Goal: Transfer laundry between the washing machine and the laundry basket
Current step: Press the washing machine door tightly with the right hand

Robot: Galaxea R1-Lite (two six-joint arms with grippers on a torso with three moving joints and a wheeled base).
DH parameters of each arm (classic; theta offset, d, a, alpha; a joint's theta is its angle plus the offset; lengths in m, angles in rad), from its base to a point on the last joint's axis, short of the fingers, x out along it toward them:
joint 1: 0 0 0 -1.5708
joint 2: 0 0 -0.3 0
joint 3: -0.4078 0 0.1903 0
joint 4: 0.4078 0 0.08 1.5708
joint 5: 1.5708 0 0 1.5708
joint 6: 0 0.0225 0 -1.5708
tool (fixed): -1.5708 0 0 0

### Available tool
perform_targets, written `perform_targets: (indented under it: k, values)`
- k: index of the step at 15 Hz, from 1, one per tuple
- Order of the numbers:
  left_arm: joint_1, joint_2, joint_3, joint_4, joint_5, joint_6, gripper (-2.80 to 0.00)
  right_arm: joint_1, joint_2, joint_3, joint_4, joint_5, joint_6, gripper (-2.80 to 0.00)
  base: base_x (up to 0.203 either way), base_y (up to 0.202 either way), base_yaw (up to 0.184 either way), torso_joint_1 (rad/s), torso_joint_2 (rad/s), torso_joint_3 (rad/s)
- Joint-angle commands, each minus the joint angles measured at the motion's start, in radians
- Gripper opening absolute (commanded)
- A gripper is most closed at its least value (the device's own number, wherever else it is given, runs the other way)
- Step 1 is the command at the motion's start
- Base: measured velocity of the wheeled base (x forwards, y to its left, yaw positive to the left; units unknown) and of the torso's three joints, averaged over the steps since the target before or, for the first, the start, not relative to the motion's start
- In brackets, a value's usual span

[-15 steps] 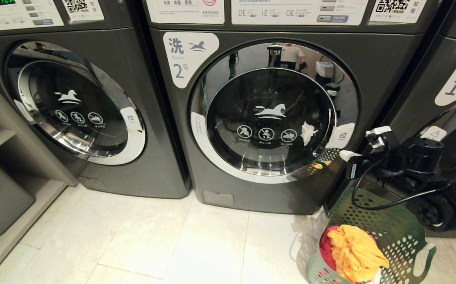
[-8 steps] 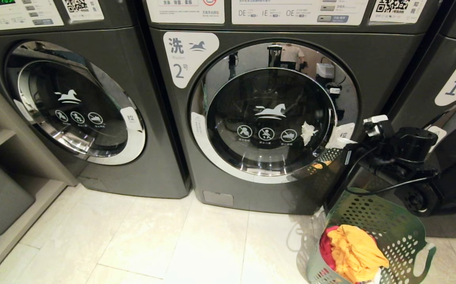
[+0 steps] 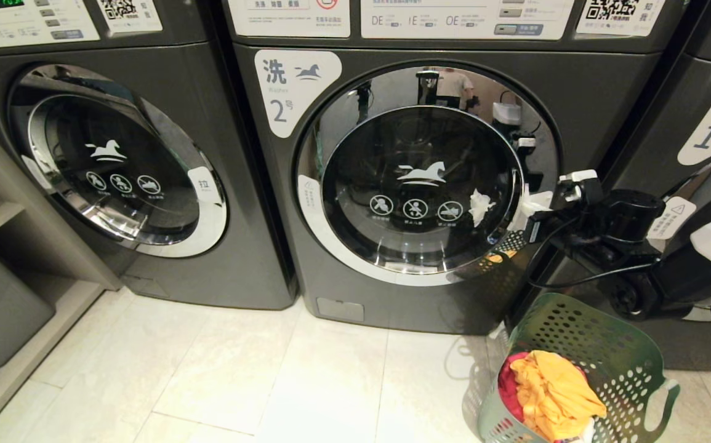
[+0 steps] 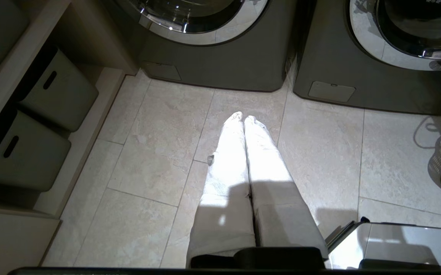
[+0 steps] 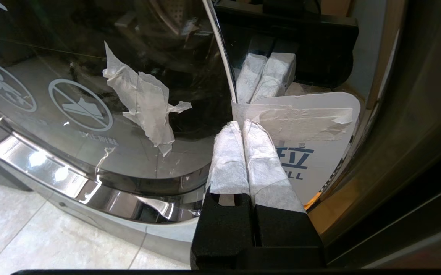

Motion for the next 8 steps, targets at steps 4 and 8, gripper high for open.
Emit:
perform_targets:
  k: [4,8]
  values:
    - [0.013,-0.027,0.01,0.007,0.004,0.0,-2.8,-0.015,0.053,-0.086,-0.007,-0.019,-0.006,-2.8,0.0,0.0,0.0,0.0,0.0,0.0]
    - [0.015,-0.033,0.02,0.006,0.004,0.0,-2.8,-0.022,0.066,-0.115,0.008,-0.06,-0.02,-2.8,0.0,0.0,0.0,0.0,0.0,0.0]
